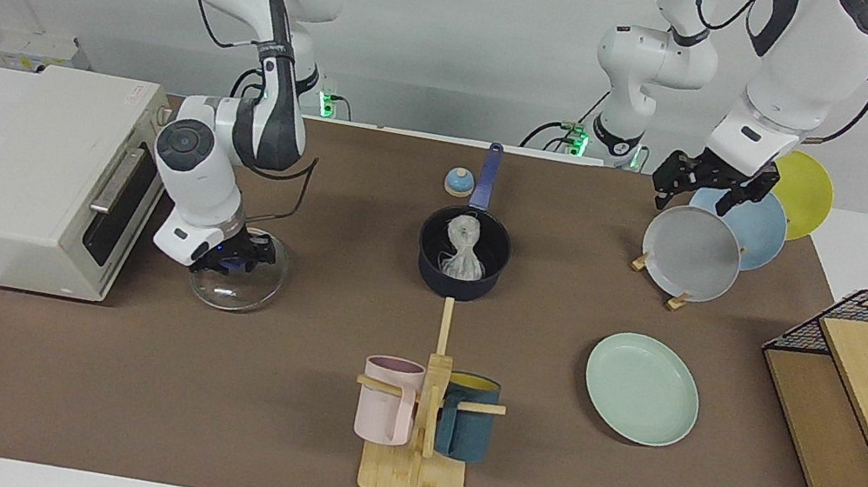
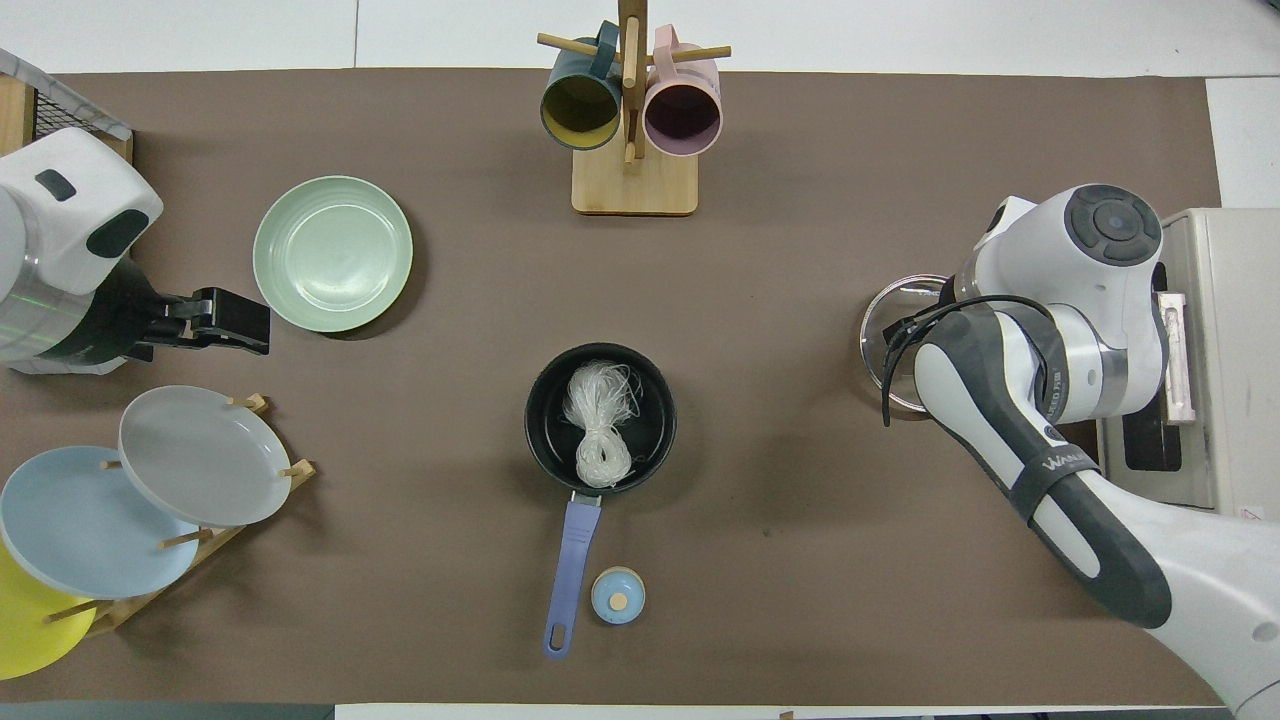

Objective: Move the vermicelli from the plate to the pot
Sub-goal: 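Lift the glass lid with the right gripper, then carry the glass lid over the pot with the right gripper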

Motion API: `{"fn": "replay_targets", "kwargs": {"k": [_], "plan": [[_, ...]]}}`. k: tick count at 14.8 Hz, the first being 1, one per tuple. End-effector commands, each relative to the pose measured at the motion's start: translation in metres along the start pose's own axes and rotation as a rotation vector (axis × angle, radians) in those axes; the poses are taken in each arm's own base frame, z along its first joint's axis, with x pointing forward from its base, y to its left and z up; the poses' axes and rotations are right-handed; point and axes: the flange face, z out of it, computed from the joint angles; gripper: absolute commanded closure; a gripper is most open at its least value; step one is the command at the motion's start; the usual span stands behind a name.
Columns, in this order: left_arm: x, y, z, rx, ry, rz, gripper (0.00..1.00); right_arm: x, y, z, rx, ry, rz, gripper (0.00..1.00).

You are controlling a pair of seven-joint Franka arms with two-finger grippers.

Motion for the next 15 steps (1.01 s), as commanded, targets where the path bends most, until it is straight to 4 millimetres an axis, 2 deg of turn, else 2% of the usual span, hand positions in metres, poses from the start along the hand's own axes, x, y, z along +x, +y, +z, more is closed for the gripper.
{"fn": "replay_targets", "kwargs": {"k": [1, 5, 7, 12, 15], "plan": [[-0.001, 0.000, -0.004, -0.001, -0.009, -0.003, 0.00, 0.007, -0.003, -0.020, -0.005, -0.010, -0.028, 0.58], [-0.002, 0.005, -0.003, 0.000, -0.005, -0.016, 0.00, 0.030, -0.048, -0.075, 0.000, -0.022, -0.016, 0.58], [-0.003, 0.006, -0.004, 0.000, 0.000, -0.017, 0.00, 0.040, -0.082, -0.096, -0.005, -0.028, 0.023, 0.58], [-0.002, 0.003, -0.003, 0.002, -0.006, -0.017, 0.00, 0.052, -0.205, -0.126, -0.018, -0.007, 0.168, 0.58], [0.000, 0.000, -0.004, 0.001, -0.003, -0.019, 0.00, 0.046, -0.261, -0.129, -0.018, 0.005, 0.230, 0.60]]}}
